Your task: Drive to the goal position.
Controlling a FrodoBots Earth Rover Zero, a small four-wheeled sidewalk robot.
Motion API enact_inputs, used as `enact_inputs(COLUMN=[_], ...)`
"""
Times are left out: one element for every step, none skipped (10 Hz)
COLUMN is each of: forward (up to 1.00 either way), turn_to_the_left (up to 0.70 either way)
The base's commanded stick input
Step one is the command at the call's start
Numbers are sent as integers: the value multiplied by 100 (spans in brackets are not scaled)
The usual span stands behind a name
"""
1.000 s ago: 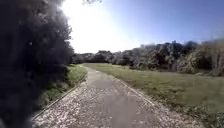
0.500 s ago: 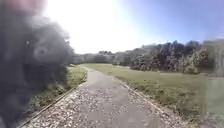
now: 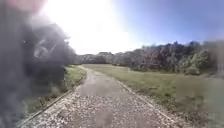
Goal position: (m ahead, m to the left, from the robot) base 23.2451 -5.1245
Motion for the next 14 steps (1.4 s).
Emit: enact_inputs(forward=[50, 50, 50, 50, 50, 50, 50, 50, 50, 50, 50, 50, 50, 50], turn_to_the_left=[0, 15, 27, 27, 0, 0, 0, 0, 0, 0, 0, 0, 0, 0])
